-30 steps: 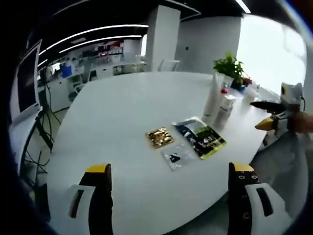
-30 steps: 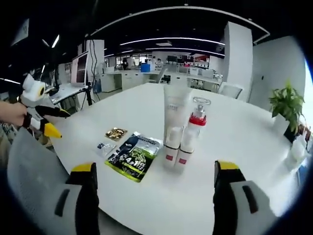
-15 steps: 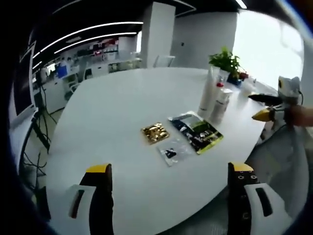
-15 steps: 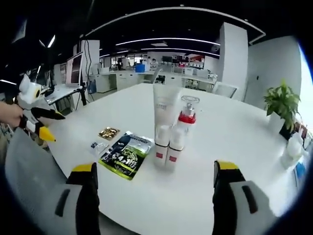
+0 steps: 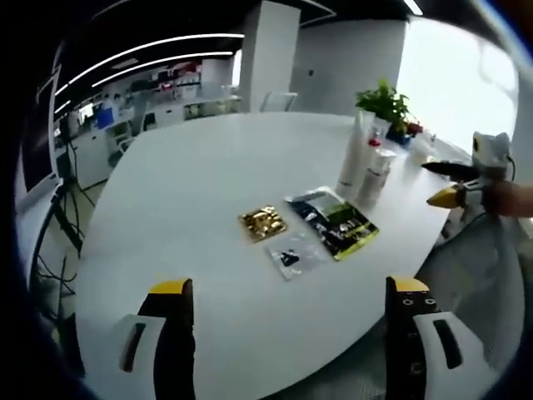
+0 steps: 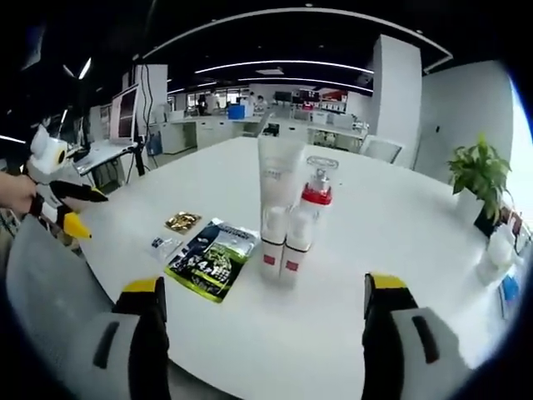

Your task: Arrange the skincare products in the storage area until every visible bottle or jar stands upright without overlapping.

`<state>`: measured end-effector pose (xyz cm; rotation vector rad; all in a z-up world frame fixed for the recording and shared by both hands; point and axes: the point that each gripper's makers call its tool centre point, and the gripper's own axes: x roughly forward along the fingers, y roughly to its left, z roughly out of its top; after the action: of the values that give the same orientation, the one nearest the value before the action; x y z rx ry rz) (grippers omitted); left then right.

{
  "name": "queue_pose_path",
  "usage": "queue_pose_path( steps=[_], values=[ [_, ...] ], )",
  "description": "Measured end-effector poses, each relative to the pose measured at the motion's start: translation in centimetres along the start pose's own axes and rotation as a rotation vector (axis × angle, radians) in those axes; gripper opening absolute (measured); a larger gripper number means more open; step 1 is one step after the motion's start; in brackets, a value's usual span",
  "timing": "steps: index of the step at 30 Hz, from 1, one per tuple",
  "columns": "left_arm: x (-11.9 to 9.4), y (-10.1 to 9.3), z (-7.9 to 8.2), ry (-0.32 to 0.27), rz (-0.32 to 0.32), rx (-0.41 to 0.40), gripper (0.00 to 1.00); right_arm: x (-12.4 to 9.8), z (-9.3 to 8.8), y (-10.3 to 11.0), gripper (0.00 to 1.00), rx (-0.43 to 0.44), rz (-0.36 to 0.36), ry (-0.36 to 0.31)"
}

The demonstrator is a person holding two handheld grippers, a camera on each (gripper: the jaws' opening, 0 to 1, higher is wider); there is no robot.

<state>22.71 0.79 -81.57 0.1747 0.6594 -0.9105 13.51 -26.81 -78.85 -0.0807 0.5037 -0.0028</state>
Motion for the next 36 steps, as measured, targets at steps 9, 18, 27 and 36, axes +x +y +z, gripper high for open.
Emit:
queue_pose_path(
  steps=[9,18,27,36],
  values=[
    [-0.05,0.11,0.00,0.000,0.003,0.002,0.92,0.16,-0.17,0.13,0.99,-0.014,0.003,0.009],
    [0.00,0.29,0.10,-0.004,0.003,-0.002,0.93,0.30,-0.31,0.07,0.99,-0.016,-0.004,0.021],
    [-0.02,0.40,0.22,-0.012,0.007,0.007,0.94,0.47,-0.55,0.05,0.99,-0.021,-0.005,0.036],
    [-0.07,0.71,0.24,-0.017,0.014,-0.011,0.96,0.64,-0.81,-0.15,0.99,-0.016,-0.005,0.045]
  ],
)
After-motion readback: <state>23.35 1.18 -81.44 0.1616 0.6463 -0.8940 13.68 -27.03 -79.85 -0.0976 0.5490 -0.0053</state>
